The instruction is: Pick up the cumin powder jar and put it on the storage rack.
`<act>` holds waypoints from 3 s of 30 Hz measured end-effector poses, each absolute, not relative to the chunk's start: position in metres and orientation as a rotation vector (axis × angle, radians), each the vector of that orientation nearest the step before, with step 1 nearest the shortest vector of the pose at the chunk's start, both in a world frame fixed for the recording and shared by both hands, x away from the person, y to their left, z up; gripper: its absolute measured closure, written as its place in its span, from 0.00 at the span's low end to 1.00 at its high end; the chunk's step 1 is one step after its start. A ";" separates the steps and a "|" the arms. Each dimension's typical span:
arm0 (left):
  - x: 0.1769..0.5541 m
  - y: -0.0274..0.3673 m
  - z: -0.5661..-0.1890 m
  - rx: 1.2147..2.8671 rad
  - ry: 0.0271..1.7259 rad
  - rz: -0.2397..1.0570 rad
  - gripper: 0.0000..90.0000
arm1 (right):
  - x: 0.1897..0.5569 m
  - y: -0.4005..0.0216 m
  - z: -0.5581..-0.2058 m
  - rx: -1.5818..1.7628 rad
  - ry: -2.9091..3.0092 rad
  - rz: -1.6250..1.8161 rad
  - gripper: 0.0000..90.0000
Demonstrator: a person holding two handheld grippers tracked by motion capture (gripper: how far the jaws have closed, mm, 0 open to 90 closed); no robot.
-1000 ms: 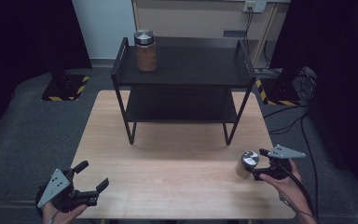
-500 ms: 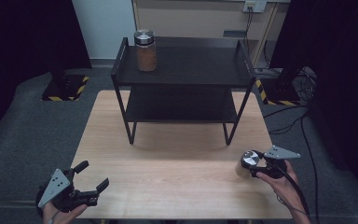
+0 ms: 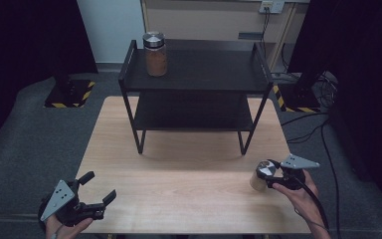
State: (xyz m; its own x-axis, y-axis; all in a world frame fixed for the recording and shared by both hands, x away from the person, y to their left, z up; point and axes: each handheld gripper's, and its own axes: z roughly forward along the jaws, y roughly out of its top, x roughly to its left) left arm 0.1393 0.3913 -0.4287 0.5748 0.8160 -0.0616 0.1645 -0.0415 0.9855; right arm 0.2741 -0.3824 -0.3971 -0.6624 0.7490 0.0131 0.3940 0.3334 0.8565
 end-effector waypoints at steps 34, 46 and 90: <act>0.139 0.390 -0.428 1.551 0.880 0.638 0.00 | 0.319 -0.360 -0.247 0.702 2.387 1.417 0.39; 0.140 0.390 -0.428 1.555 0.885 0.630 0.00 | 0.348 -0.332 -0.179 0.591 2.480 1.419 0.39; 0.141 0.391 -0.428 1.557 0.877 0.619 0.00 | 0.402 -0.254 -0.046 0.723 2.342 1.304 0.39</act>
